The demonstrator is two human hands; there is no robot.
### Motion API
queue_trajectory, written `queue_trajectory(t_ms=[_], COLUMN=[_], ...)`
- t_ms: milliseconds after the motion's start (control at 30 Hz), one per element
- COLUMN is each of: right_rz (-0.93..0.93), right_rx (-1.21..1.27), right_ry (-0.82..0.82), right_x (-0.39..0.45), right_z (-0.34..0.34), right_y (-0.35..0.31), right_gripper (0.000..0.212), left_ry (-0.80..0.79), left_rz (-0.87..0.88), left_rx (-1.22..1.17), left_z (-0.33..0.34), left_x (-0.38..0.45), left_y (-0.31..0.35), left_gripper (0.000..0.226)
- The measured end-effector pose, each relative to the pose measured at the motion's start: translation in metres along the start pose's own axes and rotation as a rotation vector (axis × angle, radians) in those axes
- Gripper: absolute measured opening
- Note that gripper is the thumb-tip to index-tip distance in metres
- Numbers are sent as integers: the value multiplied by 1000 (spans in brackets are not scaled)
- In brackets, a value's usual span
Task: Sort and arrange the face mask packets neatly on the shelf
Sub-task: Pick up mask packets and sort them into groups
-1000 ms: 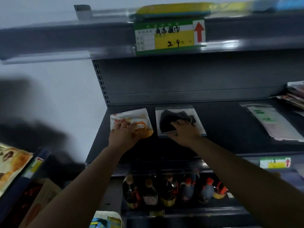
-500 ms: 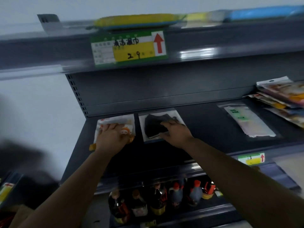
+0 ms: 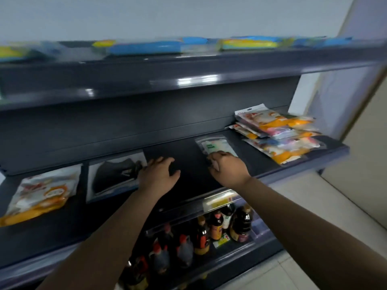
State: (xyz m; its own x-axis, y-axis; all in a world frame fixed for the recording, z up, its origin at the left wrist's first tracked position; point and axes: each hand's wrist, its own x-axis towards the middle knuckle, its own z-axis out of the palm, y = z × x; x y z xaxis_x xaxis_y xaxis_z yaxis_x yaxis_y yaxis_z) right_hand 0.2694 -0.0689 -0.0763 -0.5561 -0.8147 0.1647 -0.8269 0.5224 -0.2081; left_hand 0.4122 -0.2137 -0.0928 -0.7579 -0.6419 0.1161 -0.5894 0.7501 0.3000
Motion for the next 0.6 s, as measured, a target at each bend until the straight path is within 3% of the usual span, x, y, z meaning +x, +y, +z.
queue_trajectory(t_ms=[233,600], right_rz=[52,38], right_rx=[-50,-66], right_ry=[39,92], right_x=[-30,-11], right_z=[-41,-62], right_y=[94,176], right_gripper=[42,42], left_ry=[-61,-80], left_rz=[-26,-97], left_rx=[-44,33], left_z=[31,52], left_x=[10,43], left_y=[98,156], left_gripper=[51,47])
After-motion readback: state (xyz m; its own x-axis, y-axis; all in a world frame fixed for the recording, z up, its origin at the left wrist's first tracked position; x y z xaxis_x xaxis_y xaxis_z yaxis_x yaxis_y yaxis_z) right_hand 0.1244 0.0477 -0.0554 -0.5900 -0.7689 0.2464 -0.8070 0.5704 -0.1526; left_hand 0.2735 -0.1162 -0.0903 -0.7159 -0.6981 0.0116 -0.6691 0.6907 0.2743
